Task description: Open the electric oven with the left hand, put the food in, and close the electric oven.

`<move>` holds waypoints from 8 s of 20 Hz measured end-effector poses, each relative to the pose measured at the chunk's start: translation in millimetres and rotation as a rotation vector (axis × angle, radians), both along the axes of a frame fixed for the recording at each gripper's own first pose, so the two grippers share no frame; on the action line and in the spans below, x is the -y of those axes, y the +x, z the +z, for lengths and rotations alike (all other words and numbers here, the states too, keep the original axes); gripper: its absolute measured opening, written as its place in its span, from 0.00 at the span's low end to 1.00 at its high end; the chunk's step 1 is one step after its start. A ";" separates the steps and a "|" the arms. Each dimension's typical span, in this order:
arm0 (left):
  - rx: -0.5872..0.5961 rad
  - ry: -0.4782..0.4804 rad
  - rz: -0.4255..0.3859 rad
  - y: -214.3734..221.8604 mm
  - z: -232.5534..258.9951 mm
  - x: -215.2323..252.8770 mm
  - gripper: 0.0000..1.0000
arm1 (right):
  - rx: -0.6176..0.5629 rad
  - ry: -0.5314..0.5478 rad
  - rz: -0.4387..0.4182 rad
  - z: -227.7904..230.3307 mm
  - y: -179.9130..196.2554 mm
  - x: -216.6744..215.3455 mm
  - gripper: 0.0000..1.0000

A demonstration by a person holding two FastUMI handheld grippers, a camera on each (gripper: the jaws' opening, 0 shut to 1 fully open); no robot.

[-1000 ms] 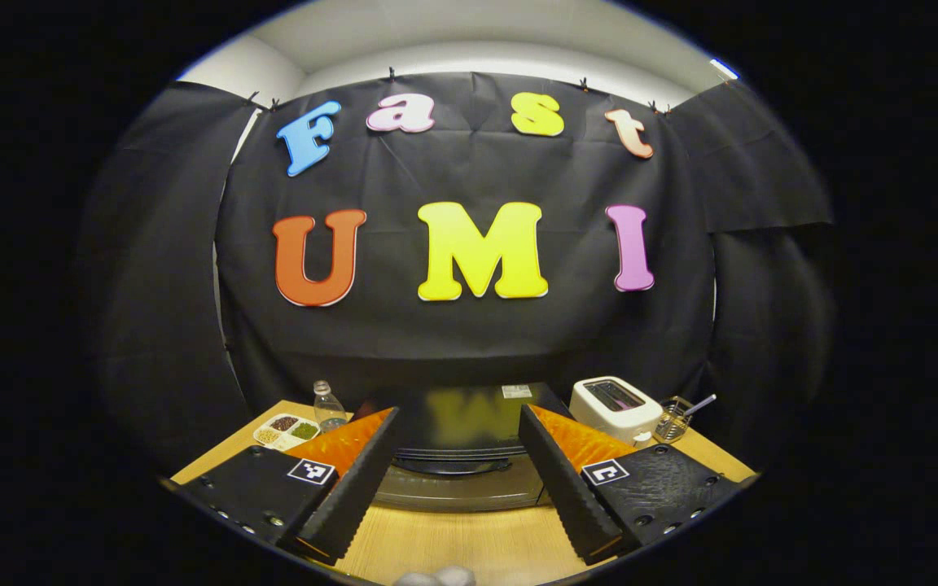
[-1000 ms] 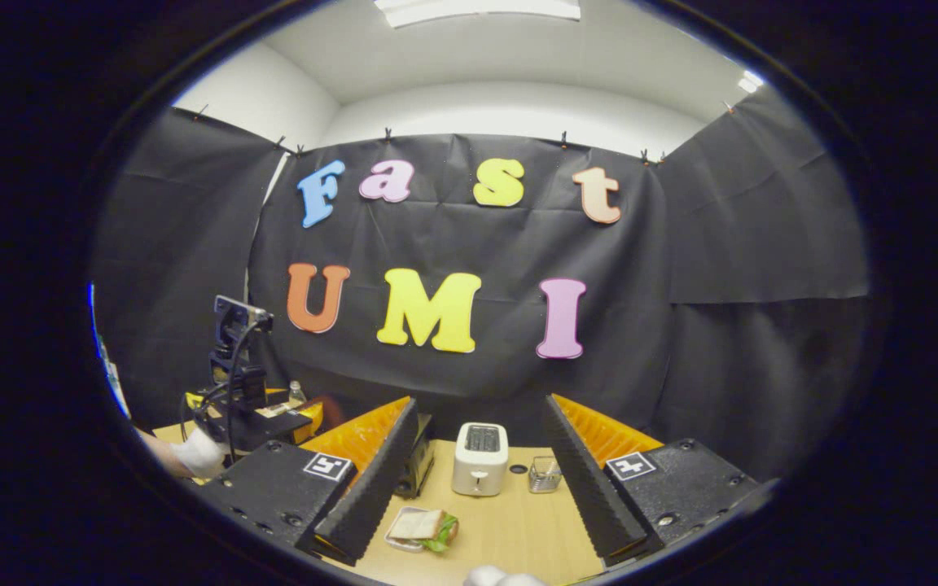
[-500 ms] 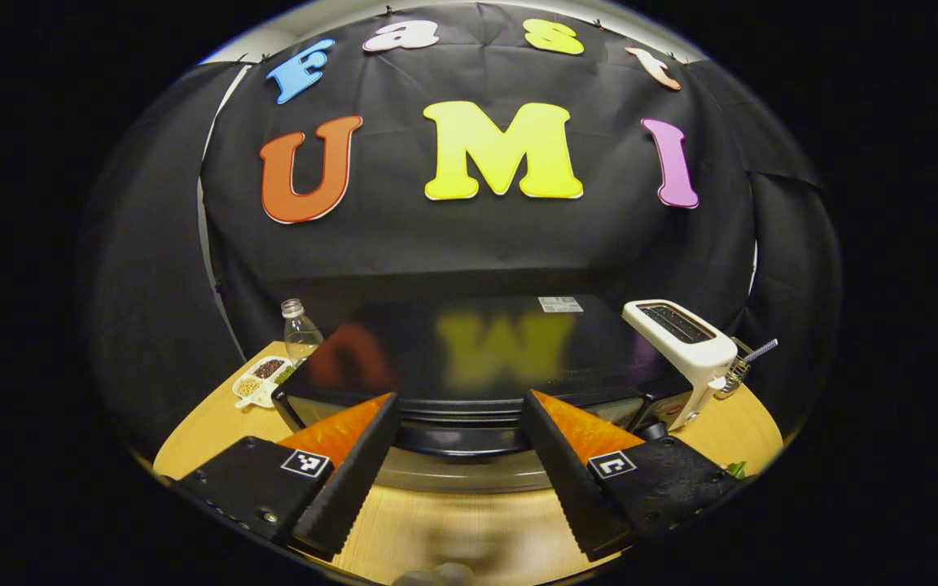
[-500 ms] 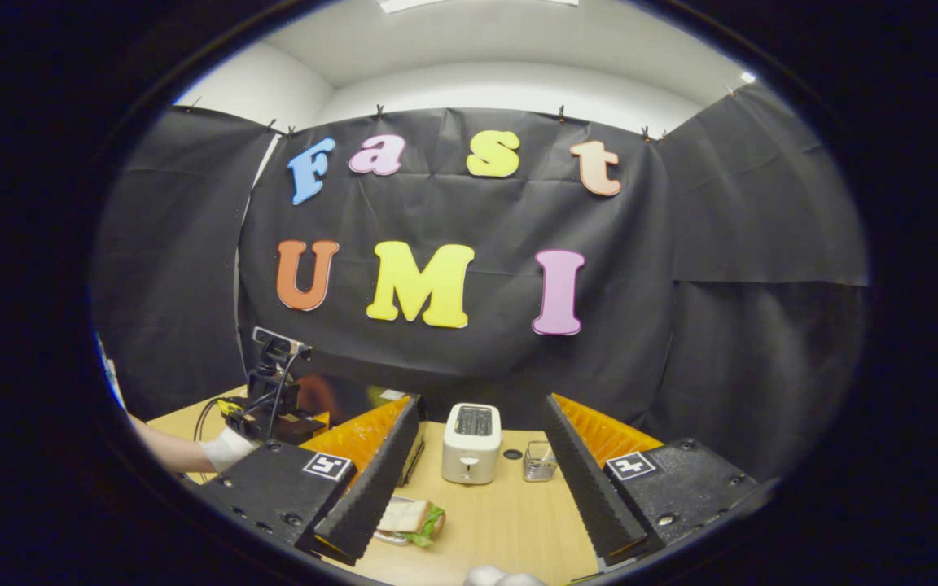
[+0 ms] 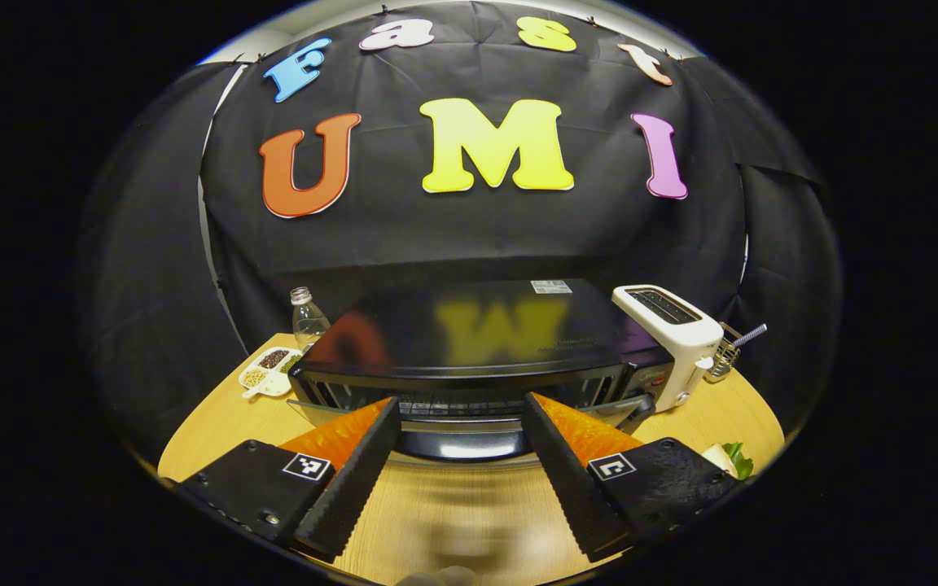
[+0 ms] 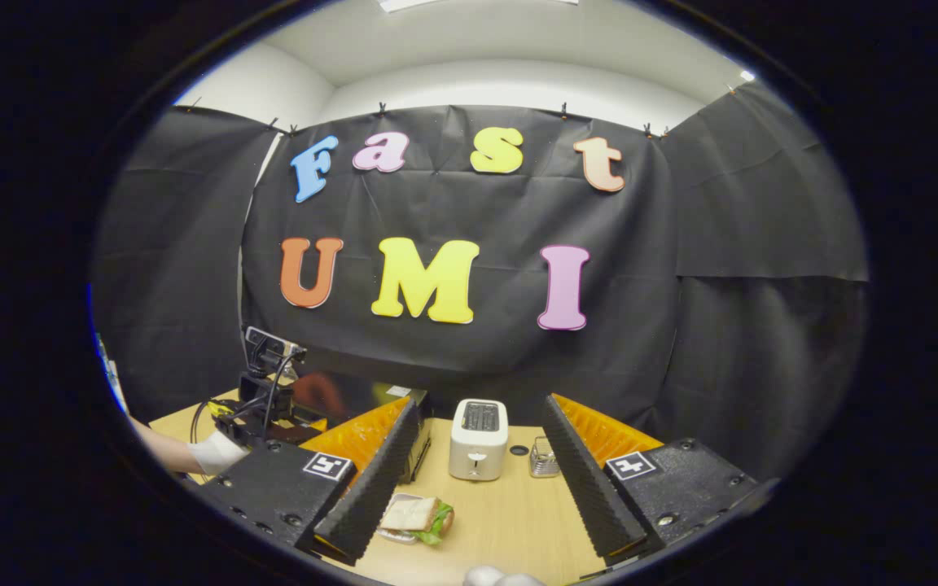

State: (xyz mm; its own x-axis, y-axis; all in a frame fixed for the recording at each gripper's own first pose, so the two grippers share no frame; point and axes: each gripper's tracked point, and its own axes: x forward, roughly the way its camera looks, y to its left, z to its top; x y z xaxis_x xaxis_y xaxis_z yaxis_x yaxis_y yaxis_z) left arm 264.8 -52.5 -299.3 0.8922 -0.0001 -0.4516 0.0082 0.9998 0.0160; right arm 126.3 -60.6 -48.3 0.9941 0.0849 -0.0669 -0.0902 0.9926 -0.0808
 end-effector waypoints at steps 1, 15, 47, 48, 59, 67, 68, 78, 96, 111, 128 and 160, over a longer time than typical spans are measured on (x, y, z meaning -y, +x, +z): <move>-0.004 -0.003 0.000 -9.4 -3.3 0.3 1.00 | -0.002 0.001 0.003 -0.9 -1.8 -2.0 0.99; -0.160 -0.049 -0.002 -106.7 -74.5 3.6 0.99 | -0.039 -0.014 0.019 -19.9 -23.9 -11.1 0.99; 0.218 -0.027 0.021 -218.7 145.3 -28.1 0.96 | -0.477 0.180 0.073 -236.5 15.1 -22.8 0.98; 0.228 -0.034 0.031 -223.5 155.4 -29.1 0.96 | -0.498 0.187 0.078 -251.5 18.0 -26.1 0.88; 0.238 0.009 0.078 -243.5 194.5 -40.3 0.96 | -0.656 0.383 0.095 -338.4 94.3 -52.2 0.95; 0.216 0.008 0.131 -231.6 192.5 -37.3 0.96 | -0.731 0.477 0.154 -346.9 111.1 -58.9 0.63; 0.212 0.007 0.134 -230.1 192.0 -35.3 0.96 | -0.743 0.495 0.164 -346.0 110.4 -59.9 0.58; 0.202 0.056 0.217 -226.8 188.6 -28.8 0.96 | -0.781 0.510 0.262 -317.1 109.2 -68.5 0.38; 0.150 0.035 -0.029 -263.5 143.6 -66.6 0.96 | -0.367 1.015 0.047 -232.1 100.5 -237.2 0.38; 0.170 0.022 -0.031 -271.4 138.8 -108.7 0.96 | -0.352 1.249 -0.157 -294.6 201.9 -335.4 0.37; 0.135 0.030 -0.026 -253.3 128.8 -140.9 0.96 | -0.328 1.000 -0.336 -313.6 274.0 -318.9 0.59; 0.139 -0.009 -0.005 -199.1 51.5 -51.8 0.96 | -0.157 0.058 0.017 -67.3 -34.4 -61.1 1.00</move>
State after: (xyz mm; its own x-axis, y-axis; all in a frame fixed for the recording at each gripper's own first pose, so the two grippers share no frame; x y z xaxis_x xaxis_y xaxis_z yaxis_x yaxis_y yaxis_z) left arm 65.7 -0.7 -247.9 0.9463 -0.0085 -0.3232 0.0119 0.9999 0.0086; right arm 91.9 0.5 -115.6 0.9704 0.1096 -0.2154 -0.1139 0.9935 -0.0074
